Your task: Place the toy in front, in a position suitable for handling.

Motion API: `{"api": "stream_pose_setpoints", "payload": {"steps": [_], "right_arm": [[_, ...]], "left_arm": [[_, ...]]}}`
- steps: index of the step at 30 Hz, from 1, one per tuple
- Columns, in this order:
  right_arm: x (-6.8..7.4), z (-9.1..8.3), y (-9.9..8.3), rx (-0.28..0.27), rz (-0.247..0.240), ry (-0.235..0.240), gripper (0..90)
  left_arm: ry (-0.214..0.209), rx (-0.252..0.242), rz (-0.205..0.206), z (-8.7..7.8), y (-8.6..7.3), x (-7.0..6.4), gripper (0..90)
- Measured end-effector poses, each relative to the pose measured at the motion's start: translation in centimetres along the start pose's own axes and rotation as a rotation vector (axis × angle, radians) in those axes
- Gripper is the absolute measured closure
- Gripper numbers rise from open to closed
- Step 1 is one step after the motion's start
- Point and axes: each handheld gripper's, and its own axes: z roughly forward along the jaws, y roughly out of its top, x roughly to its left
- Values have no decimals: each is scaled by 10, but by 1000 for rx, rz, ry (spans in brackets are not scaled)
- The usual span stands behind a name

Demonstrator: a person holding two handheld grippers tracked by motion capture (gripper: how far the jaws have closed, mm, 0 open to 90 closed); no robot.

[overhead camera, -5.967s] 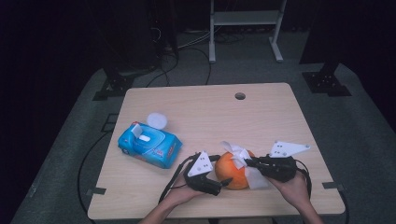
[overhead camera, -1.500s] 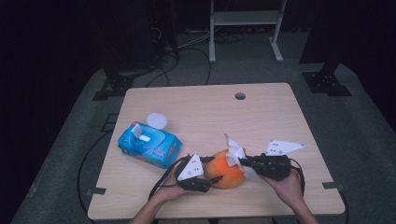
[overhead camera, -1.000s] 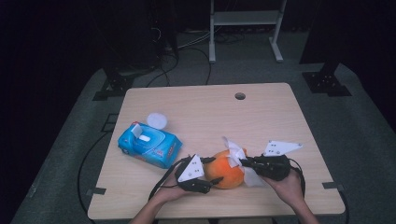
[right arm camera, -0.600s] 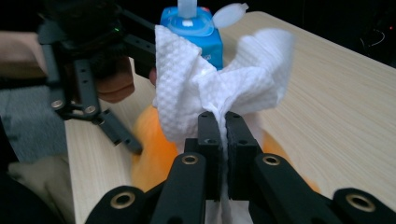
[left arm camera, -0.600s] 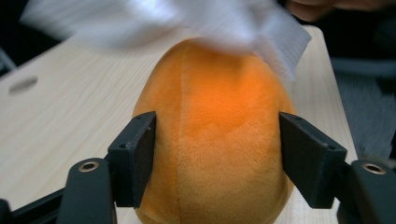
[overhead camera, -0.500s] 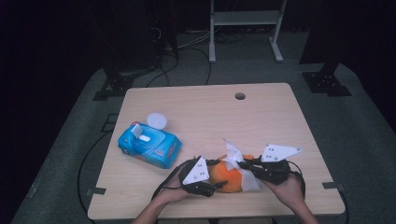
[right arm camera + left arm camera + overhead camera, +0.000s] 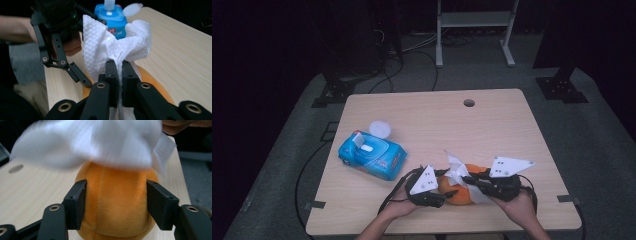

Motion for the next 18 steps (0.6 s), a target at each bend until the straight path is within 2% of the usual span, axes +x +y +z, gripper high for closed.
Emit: {"api": "stream_pose_setpoints", "payload": {"steps": [2, 4, 6, 8, 10, 12, 14, 16, 18], "right_arm": [[-2, 2, -3, 27, -4, -7, 853], [-11, 1, -9, 46, 15, -22, 858], [-17, -3, -12, 35, 47, -32, 859], [-13, -6, -7, 10, 45, -39, 860], [-7, -5, -2, -23, 53, 5, 859], [0, 3, 2, -5, 29, 21, 859], [1, 10, 1, 26, 18, 22, 860], [-7, 8, -3, 20, 50, 23, 861], [-15, 3, -7, 21, 69, -8, 861]], "left_arm": [[-10, -1, -7, -1, -1, 2, 381], [-12, -10, -29, -2, -2, 4, 388], [-9, -14, -33, -1, -2, 5, 390], [-8, -19, -27, 0, -1, 3, 393], [-10, -24, -18, 3, 1, -1, 394], [-9, -20, 6, 5, 4, -5, 393], [-9, -4, 32, 4, 3, -6, 393], [-14, -12, 13, 2, -1, -3, 397], [-18, -11, 1, 0, -4, 1, 400]]}}
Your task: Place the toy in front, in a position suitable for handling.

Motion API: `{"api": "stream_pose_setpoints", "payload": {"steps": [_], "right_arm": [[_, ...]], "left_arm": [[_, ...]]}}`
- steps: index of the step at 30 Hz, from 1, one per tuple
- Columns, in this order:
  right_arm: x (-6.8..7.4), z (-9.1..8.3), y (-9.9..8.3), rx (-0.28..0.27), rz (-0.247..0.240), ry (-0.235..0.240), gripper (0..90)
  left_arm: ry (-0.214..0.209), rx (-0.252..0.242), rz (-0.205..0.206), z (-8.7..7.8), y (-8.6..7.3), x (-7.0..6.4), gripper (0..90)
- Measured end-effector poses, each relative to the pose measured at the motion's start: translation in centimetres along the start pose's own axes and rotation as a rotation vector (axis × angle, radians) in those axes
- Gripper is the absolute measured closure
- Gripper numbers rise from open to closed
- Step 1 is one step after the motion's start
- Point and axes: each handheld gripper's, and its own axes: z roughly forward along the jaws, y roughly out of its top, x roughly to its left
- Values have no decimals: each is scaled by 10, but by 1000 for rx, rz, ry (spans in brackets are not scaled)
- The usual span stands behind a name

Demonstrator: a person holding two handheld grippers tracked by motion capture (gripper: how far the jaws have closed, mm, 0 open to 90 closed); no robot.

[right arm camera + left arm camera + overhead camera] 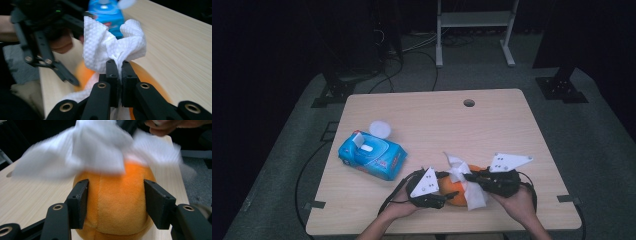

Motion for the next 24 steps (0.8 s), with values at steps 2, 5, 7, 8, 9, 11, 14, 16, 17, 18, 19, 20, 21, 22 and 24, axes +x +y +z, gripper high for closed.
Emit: {"api": "stream_pose_setpoints", "payload": {"steps": [2, 5, 7, 8, 9, 11, 14, 16, 17, 18, 19, 20, 21, 22, 24], "right_arm": [[-9, -5, -5, 1, 37, -23, 861], [-12, -5, -10, 11, 54, -20, 861], [-8, -4, -7, 14, 44, -14, 860], [-4, -4, -4, 6, 25, -20, 861], [1, -3, 0, -6, 8, -12, 860], [7, -1, 4, -24, -10, 3, 859], [16, 8, 5, 9, -54, 5, 860], [10, 7, 2, 11, -37, 10, 860], [5, 4, 0, 10, -21, -11, 861], [2, 2, -1, 10, -12, -23, 861], [-1, 0, -2, 7, 7, -28, 861], [-5, -3, -4, 2, 24, -33, 860], [-4, -4, -3, -3, 24, -34, 860], [-2, -4, -3, -8, 19, -34, 860], [6, 0, 1, -22, 0, 5, 859]], "left_arm": [[-2, -1, -23, -1, -1, 2, 388], [-26, -11, -134, 2, 0, 8, 221], [-33, 1, -187, 4, 0, 10, 180], [-29, -1, -165, 4, 0, 8, 214], [-23, -1, -143, 4, 1, 6, 272], [-18, 4, -72, 5, 4, -1, 321], [-3, 28, 31, 5, 6, -9, 358], [-7, 21, 29, 2, 3, -6, 378], [-8, 15, 17, 2, 2, -5, 381], [-8, 13, 10, 1, 1, -3, 380], [-9, 6, -3, 1, 1, -1, 373], [-9, 1, -13, 2, 1, -1, 347], [1, 2, -27, 4, 2, -1, 292], [3, 6, -32, 5, 3, -1, 230], [-7, 1, -29, 8, 4, -4, 223]]}}
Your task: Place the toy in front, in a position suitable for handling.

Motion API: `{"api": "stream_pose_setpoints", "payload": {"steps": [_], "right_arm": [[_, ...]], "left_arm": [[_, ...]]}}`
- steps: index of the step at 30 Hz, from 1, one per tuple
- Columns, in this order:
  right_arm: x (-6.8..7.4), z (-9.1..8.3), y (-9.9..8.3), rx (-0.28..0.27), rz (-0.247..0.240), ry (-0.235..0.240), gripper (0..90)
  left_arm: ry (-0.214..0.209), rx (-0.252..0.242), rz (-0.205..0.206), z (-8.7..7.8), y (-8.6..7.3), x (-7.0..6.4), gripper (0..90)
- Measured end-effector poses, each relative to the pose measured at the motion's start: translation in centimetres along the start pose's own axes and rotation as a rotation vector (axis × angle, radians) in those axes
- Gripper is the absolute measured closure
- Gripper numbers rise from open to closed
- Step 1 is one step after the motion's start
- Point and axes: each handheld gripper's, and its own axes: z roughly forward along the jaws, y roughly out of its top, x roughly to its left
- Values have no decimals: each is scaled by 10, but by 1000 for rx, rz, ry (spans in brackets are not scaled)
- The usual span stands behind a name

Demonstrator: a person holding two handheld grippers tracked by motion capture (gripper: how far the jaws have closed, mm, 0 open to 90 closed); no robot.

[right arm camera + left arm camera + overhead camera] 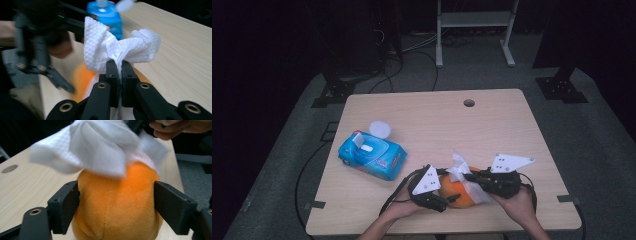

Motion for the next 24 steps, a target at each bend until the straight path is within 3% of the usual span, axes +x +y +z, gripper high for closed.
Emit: {"api": "stream_pose_setpoints", "payload": {"steps": [2, 3, 4, 5, 7, 9, 11, 13, 14, 17, 19, 22, 24], "right_arm": [[8, 7, 2, 15, -34, 4, 858], [8, 7, 2, 15, -34, 4, 858], [8, 8, 1, 24, -44, 0, 859], [4, 3, 1, -19, -13, -8, 860], [6, -3, 5, -47, -37, -35, 860], [6, -6, 7, -59, -42, -49, 860], [3, -3, 4, -38, -12, -42, 860], [0, 5, -2, -6, 11, -33, 860], [0, 9, -4, -4, 18, -15, 860], [1, 9, -1, 4, 0, -19, 860], [-4, 6, -4, 7, 7, -30, 861], [-15, 2, -12, 11, 47, -38, 861], [-31, -6, -24, 28, 105, -73, 860]], "left_arm": [[13, 7, 61, -2, 0, -3, 316], [13, 7, 61, -2, 0, -3, 376], [36, -6, 101, -5, 0, -5, 376], [54, -32, 131, -8, 2, -7, 458], [75, -46, 166, -9, 4, -8, 469], [77, -42, 167, -9, 4, -7, 461], [55, -59, 78, -9, -1, 2, 389], [54, -46, -6, -7, 0, 6, 224], [46, -29, -16, -7, -1, 8, 184], [45, -23, 12, -10, -3, 7, 334], [41, -10, 14, -12, -4, 8, 370], [30, 1, 21, -15, -8, 10, 392], [12, -4, -8, -19, -13, 16, 403]]}}
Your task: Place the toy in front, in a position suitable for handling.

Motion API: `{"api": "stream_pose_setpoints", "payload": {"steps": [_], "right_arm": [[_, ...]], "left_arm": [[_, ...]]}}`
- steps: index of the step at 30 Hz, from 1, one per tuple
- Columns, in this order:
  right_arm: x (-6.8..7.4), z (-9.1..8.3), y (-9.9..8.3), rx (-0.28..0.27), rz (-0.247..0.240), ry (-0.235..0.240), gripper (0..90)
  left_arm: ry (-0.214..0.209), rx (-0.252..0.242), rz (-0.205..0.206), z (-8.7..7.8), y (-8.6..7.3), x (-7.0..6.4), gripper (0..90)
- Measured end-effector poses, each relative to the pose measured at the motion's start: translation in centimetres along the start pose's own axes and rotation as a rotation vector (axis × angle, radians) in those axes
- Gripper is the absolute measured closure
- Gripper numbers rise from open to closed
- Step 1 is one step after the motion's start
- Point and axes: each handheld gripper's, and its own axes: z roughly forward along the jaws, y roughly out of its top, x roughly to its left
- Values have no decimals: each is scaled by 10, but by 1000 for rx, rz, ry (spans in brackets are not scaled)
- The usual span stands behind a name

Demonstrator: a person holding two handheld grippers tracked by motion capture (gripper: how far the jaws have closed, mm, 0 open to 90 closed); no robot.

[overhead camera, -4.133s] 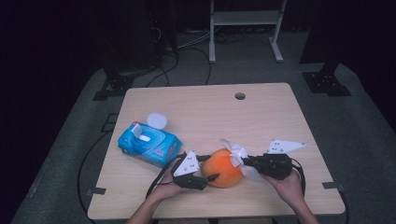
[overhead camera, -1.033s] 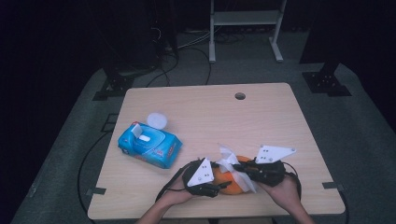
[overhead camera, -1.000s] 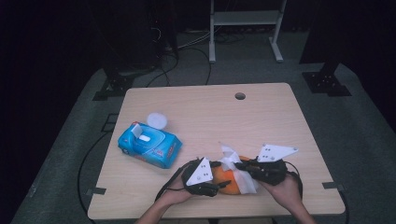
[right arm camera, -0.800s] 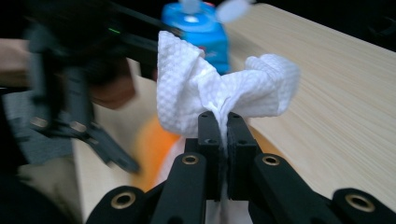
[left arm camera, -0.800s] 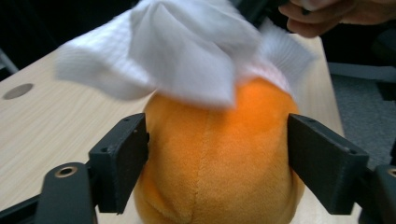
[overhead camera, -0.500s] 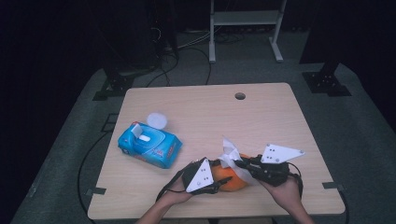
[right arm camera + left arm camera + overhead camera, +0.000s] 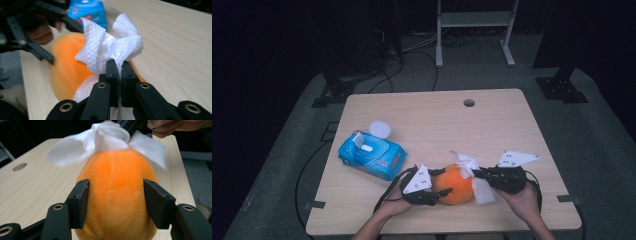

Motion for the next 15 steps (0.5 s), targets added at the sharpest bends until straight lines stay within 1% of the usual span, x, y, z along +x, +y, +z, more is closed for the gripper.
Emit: {"api": "stream_pose_setpoints", "payload": {"steps": [1, 2, 4, 6, 7, 8, 9, 11, 13, 14, 15], "right_arm": [[-3, -3, -2, -9, 14, -8, 860], [-3, -6, -2, -20, 15, -12, 860], [3, -7, 3, -49, -3, 11, 860], [9, -2, 6, -27, -41, 11, 859], [8, 2, 5, -6, -39, 12, 860], [4, 6, 1, 3, -17, 29, 860], [-2, 7, -2, 7, 18, 48, 860], [-9, 5, -4, 10, 38, 22, 860], [-13, 1, -3, -8, 54, -3, 859], [-12, -1, -3, -20, 59, 2, 859], [-12, -1, -3, -20, 59, 2, 859]], "left_arm": [[-3, -3, -15, -1, -1, 2, 402], [-4, -4, -19, -1, -2, 3, 400], [-9, -8, -11, -1, -2, 3, 399], [-10, -5, -1, -1, -2, 3, 400], [-9, 0, 2, -2, -3, 3, 401], [-7, 5, 8, -2, -4, 3, 401], [-6, 1, 3, -2, -5, 3, 401], [-6, -2, -4, -2, -5, 3, 401], [-12, -5, 1, -2, -6, 3, 401], [-15, -2, 7, -2, -6, 2, 401], [-15, -2, 7, -2, -6, 2, 400]]}}
